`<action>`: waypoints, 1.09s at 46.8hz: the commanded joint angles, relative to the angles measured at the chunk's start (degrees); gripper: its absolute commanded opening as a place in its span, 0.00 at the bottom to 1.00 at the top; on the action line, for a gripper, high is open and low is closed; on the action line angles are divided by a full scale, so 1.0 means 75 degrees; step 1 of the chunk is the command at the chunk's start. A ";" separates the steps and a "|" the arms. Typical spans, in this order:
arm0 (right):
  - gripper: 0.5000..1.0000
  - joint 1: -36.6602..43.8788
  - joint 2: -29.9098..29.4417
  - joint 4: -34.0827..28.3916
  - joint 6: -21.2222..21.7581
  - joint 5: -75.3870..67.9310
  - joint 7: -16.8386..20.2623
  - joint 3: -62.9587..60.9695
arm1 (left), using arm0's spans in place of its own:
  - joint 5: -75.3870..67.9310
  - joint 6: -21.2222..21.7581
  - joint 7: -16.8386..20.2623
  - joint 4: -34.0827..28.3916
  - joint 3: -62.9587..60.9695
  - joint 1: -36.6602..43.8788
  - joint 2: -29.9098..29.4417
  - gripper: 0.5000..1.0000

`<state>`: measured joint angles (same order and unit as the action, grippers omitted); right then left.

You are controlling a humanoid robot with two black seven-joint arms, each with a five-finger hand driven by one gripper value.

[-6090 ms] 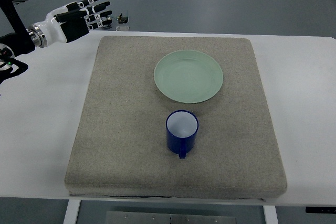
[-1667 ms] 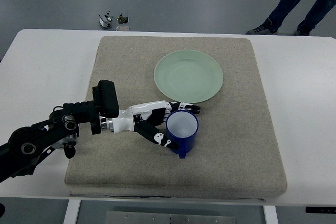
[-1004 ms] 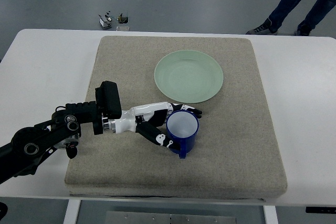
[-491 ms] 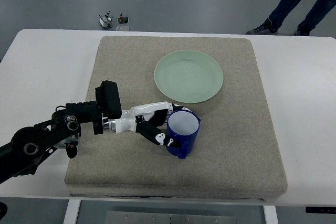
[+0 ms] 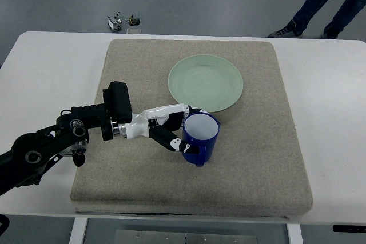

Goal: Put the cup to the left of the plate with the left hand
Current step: 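Wrap the left hand fingers around the blue mug and grip it, then lift the blue mug and carry it away from the plate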

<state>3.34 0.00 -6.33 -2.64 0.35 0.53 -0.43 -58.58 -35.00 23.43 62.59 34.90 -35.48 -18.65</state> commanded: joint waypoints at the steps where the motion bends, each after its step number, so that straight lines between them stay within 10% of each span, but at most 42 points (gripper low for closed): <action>1: 0.87 0.0000 0.0000 0.0000 0.0000 0.0000 0.0000 -0.0002 | 0.0018 0.0000 0.0063 -0.0001 0.0093 -0.0050 -0.0056 0.00; 51: 0.87 0.0000 0.0000 0.0000 0.0000 0.0000 0.0000 -0.0002 | 0.2080 0.2334 0.0309 -0.2134 0.1195 -0.0132 -0.1275 0.00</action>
<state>3.34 0.00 -6.33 -2.64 0.35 0.53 -0.44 -42.98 -18.02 25.66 46.68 44.07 -36.48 -28.38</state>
